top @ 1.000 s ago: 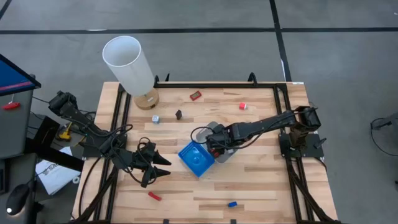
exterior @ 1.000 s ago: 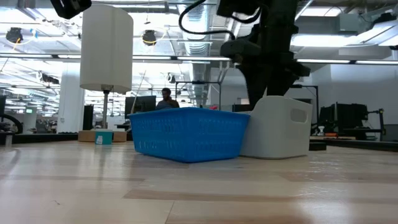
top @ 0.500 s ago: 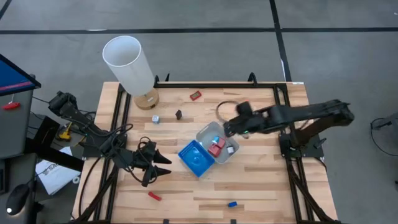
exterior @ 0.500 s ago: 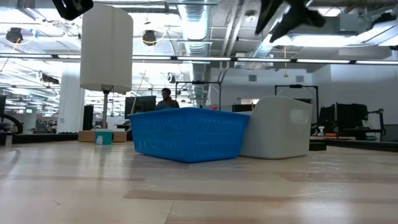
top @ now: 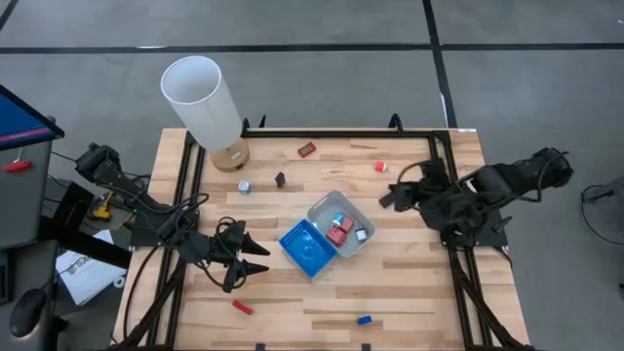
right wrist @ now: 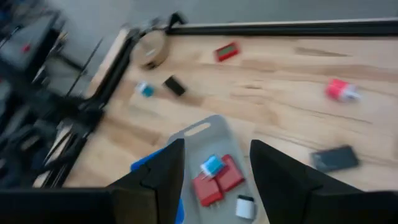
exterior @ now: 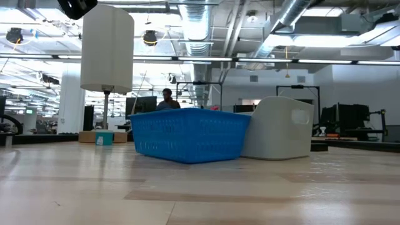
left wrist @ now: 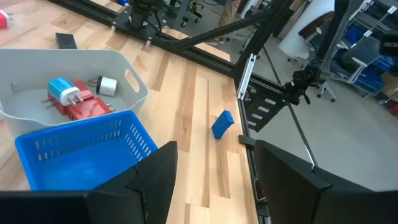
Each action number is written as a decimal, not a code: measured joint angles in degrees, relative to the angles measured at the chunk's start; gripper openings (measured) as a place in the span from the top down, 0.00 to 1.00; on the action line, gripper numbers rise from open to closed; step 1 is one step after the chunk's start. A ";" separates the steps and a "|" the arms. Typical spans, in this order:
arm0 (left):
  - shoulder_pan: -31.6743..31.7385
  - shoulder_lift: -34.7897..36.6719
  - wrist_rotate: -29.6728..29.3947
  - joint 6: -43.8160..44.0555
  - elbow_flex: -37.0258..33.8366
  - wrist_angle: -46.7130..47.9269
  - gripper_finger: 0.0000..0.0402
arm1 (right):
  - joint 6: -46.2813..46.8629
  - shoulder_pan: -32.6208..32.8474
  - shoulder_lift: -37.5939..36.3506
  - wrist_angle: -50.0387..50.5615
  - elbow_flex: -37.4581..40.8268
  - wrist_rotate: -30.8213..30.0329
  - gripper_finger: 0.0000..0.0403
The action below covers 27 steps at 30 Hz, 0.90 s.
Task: Pick & Place Office items
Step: Put the pink charger adapter into the gray bin
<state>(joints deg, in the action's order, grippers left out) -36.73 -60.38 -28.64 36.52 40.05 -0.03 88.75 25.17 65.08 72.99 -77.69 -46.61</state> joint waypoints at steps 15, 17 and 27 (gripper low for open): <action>5.58 8.18 2.19 -4.94 0.00 -0.04 0.48 | 11.30 -15.51 0.67 11.73 -0.07 -0.77 0.57; 6.84 9.72 2.13 -6.43 0.00 -0.05 0.48 | 3.62 -19.99 0.38 11.24 -0.39 0.71 0.57; 14.86 11.55 0.75 -7.55 0.00 -0.39 0.48 | -52.57 -49.56 -0.97 -3.82 -0.46 20.70 0.57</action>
<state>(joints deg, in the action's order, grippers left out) -21.87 -48.83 -27.90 28.97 40.05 -0.42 36.19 -24.38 64.11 69.17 -78.15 -25.91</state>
